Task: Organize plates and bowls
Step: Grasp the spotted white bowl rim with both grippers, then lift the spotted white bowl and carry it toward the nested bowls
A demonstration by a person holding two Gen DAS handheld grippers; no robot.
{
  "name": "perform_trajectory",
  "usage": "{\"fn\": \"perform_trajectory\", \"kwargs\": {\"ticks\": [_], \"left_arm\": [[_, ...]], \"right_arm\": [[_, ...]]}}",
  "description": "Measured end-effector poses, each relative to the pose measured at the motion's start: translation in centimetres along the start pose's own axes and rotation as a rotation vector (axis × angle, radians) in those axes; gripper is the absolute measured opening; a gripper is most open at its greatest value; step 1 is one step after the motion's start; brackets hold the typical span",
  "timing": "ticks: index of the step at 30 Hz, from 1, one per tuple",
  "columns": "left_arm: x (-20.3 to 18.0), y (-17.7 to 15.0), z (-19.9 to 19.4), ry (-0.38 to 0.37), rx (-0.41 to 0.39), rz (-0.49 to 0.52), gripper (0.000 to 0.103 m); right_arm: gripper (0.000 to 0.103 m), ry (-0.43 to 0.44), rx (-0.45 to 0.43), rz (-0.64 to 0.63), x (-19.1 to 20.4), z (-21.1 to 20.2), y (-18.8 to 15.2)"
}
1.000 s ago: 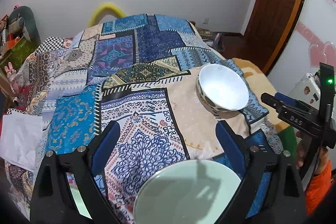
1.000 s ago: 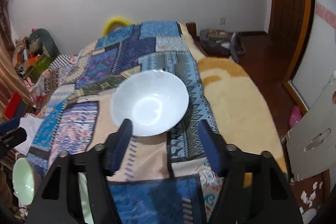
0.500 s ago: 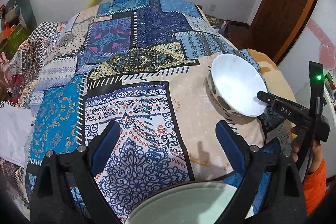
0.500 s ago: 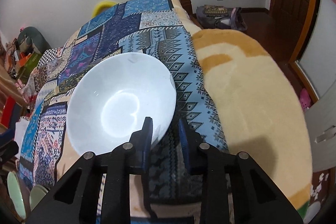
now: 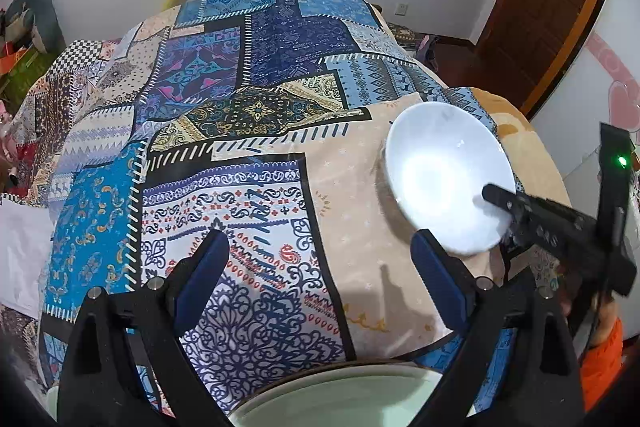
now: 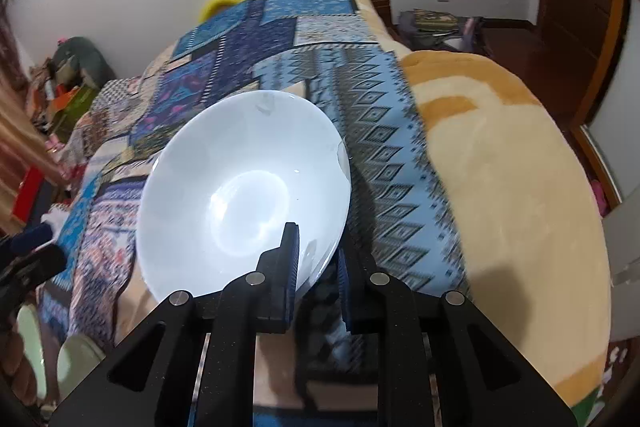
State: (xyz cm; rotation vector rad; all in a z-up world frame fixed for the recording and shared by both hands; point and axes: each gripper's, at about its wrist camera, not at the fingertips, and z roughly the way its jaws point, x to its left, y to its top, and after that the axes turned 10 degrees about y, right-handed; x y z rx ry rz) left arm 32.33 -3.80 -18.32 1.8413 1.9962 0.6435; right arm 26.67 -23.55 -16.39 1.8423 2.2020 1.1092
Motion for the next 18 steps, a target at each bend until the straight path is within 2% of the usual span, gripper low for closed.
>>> {"fn": "perform_trajectory", "kwargs": {"ticks": [7,11,12,14,17,18], "left_arm": [[-1.3,-0.2,1.1,0.005,0.02,0.016,0.092],[-1.9,-0.7,2.2,0.009,0.055,0.029,0.086],[-2.0,-0.9,2.5,0.011,0.062,0.032,0.084],[-2.3,-1.0,3.0,0.016,0.081,0.042,0.07],[-2.8,-1.1,4.0,0.004,0.11,0.053,0.063],[-2.9,-1.1,4.2,0.004,0.113,0.051,0.063]], "right_arm": [[0.016,0.105,0.043,-0.029,2.0,-0.2,-1.3],[0.016,0.1,0.059,-0.033,2.4,0.6,-1.7],[0.018,0.084,0.056,-0.044,2.5,0.7,-1.7],[0.019,0.062,0.048,-0.052,2.6,0.8,-1.6],[0.024,0.044,0.047,-0.049,2.6,1.0,-1.4],[0.029,0.037,0.053,-0.04,2.4,1.2,-1.4]]}}
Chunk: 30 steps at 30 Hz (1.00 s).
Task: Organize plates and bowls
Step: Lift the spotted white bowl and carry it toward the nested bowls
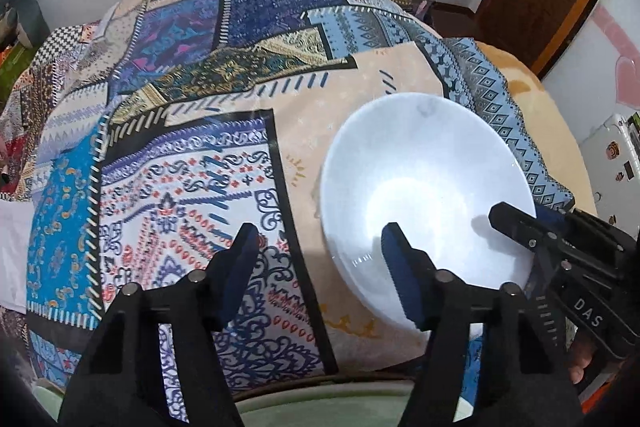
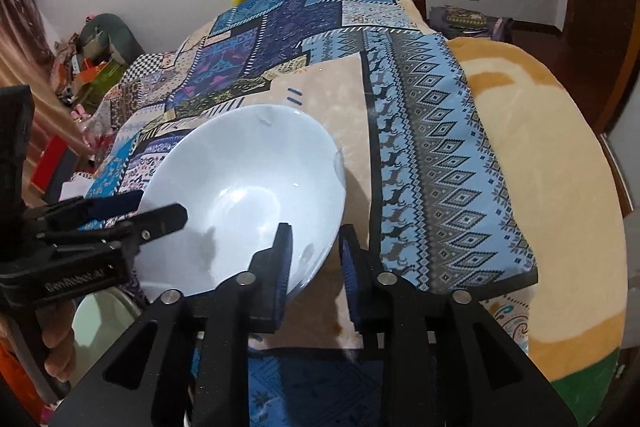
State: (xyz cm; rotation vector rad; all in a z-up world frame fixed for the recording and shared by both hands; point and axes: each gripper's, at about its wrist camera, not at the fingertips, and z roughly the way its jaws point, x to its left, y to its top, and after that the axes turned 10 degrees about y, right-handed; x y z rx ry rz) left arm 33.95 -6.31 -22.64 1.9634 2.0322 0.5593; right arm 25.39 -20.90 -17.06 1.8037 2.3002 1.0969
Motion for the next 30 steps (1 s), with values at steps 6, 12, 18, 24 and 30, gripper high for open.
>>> {"fn": "perform_trajectory", "kwargs": {"ticks": [6,12,18,24,30], "left_arm": [[-0.5,0.0,1.7,-0.034,0.041,0.006,0.034],[-1.1,-0.1,1.7,-0.079,0.027,0.026,0.015],[-1.4,-0.6,0.6,-0.056,-0.008,0.044,0.015],[-1.0,-1.2,-2.0,-0.062,-0.043,0.043,0.015],[-0.7,-1.9,-5.3,-0.062,-0.093,0.043,0.015]], "right_arm": [[0.03,0.019,-0.002,0.048,-0.9,1.0,0.1],[0.017,0.023,-0.007,0.025,0.2,0.8,-0.2],[0.017,0.031,-0.013,0.035,0.7,-0.1,-0.7],[0.017,0.026,-0.043,0.021,2.0,-2.1,-1.0],[0.017,0.026,-0.086,-0.002,3.7,-4.7,-1.3]]}}
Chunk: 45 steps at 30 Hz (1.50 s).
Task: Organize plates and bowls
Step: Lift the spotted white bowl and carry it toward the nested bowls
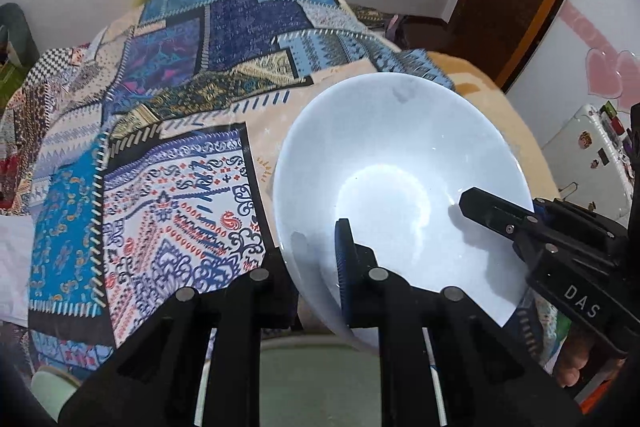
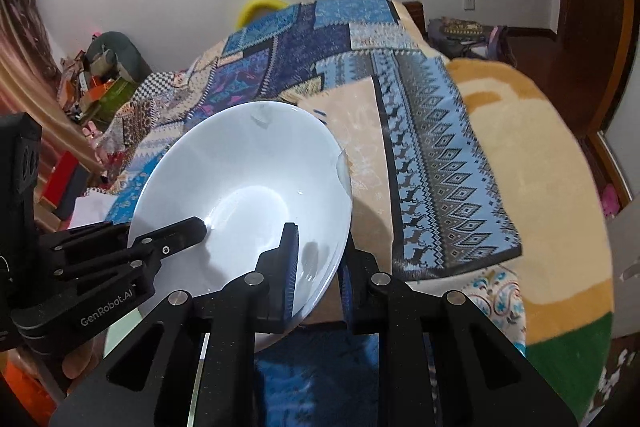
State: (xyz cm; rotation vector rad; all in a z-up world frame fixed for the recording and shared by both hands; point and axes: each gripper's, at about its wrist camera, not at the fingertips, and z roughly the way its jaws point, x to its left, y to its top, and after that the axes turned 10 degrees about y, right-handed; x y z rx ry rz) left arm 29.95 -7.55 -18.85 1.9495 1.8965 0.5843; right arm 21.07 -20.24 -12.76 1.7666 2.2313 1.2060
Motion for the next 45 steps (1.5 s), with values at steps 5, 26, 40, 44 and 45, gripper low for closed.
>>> {"fn": "perform_trajectory", "kwargs": {"ticks": [5,26,40,44,45], "left_arm": [[0.3,-0.6,-3.2,-0.01,-0.035,-0.01,0.015],[4.7,-5.7,-13.8,0.007,-0.163,-0.06,0.015],[10.8,-9.8,-17.4,0.052,-0.193,-0.144,0.015],[12.9,-10.9,-18.0,0.074,-0.192,-0.174,0.015],[13.4,-11.2,-18.1,0.078,-0.19,-0.18,0.015]], "right_arm": [[0.017,0.003,-0.03,-0.021,1.7,-1.9,-0.1],[0.017,0.048,-0.096,-0.102,9.2,-5.4,-2.2],[0.017,0.114,-0.084,-0.19,15.1,-3.9,-3.9],[0.017,0.134,-0.075,-0.209,16.8,-3.2,-4.5],[0.017,0.142,-0.07,-0.211,17.1,-3.0,-4.7]]}}
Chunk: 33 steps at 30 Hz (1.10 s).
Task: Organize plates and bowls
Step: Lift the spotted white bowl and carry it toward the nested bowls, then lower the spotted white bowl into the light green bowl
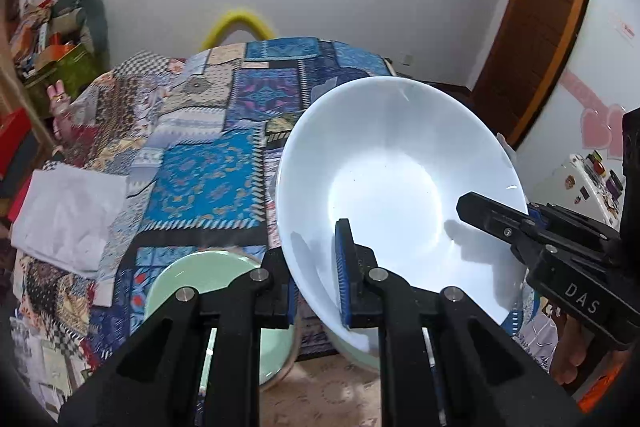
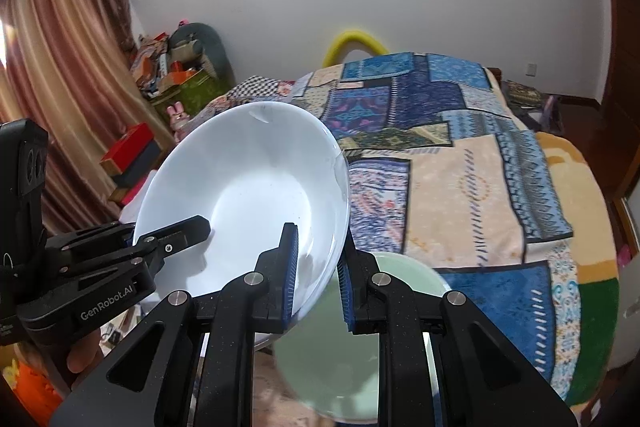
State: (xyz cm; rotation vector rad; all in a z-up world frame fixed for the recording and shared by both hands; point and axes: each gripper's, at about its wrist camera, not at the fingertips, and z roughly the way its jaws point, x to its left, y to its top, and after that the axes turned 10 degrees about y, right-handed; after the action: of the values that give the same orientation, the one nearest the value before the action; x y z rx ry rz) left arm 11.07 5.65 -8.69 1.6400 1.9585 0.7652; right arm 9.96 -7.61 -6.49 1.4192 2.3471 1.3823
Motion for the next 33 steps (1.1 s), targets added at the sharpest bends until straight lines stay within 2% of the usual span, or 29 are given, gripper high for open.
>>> {"fn": "perform_trajectory", "kwargs": {"ticks": [18,33], "left_arm": [[7.7,-4.0,0.6,0.089,0.052,-0.079,0.015],[10.8,-6.9,4.1,0.106,0.152,-0.092,0.015]], "right_arm": [[0.017,0.083,0.118,-0.029,4.9,5.6,-2.0],[0.017,0.101,0.227,-0.003,5.8,9.8,-4.4]]}}
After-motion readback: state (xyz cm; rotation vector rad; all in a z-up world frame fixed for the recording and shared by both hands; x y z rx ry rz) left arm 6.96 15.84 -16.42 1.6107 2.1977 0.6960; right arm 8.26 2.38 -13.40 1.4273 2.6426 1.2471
